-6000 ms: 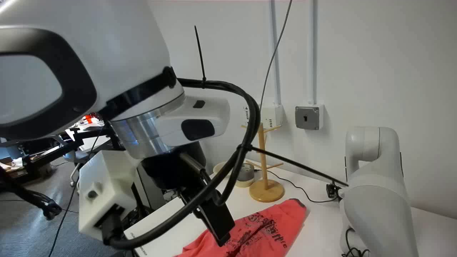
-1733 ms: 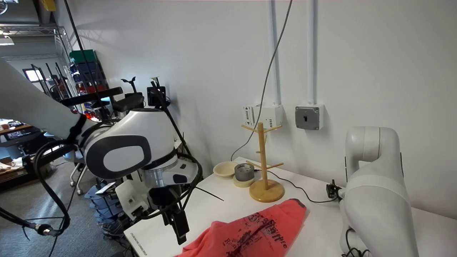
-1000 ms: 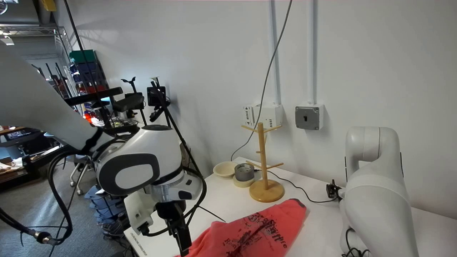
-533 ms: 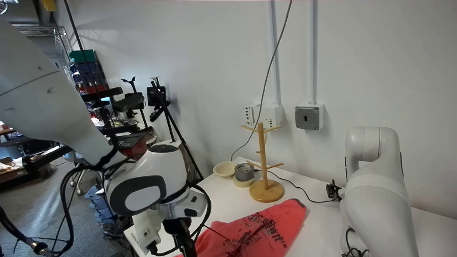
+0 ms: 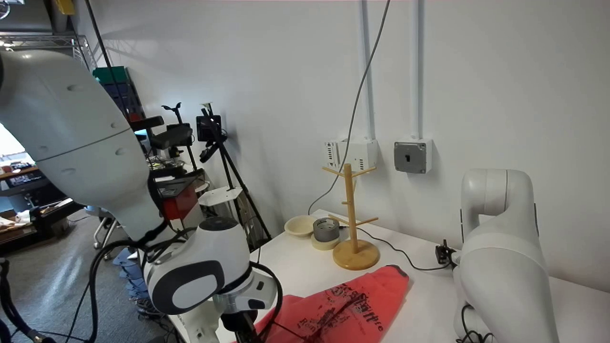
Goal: Fold the shirt in half from bottom to top
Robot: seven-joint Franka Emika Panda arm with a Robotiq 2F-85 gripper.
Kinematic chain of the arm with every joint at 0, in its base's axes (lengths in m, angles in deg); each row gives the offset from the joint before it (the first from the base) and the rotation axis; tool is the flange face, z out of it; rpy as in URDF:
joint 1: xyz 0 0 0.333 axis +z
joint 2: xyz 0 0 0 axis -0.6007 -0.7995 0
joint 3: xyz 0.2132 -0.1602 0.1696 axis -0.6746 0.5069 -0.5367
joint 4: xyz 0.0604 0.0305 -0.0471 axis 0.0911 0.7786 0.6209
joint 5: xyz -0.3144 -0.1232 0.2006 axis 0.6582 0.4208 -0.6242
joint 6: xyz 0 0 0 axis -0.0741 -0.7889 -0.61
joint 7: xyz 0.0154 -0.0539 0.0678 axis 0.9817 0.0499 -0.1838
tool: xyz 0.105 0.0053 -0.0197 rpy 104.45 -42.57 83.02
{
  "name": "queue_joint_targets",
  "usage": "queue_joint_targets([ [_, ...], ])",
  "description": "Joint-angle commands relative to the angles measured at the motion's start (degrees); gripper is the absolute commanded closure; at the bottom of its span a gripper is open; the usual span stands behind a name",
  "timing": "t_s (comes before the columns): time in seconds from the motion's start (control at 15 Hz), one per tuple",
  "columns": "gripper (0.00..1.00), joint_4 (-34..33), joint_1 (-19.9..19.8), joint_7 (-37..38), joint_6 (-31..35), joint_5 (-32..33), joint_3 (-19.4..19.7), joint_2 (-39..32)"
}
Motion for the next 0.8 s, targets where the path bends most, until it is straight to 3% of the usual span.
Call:
queue_joint_targets([
  [0.0, 0.00, -0.04, 2.66, 2.11, 6.21, 2.85, 2.18, -4.09],
  [0.2, 0.00, -0.04, 4.50, 1.94, 9.23, 2.99, 3.33, -6.54],
  [0.4, 0.34, -0.05, 5.39, 1.57, 10.80, 1.97, 3.40, -8.40],
  [0.73, 0.72, -0.11, 6.27, 1.79, 11.93, 1.52, 4.50, -8.55],
])
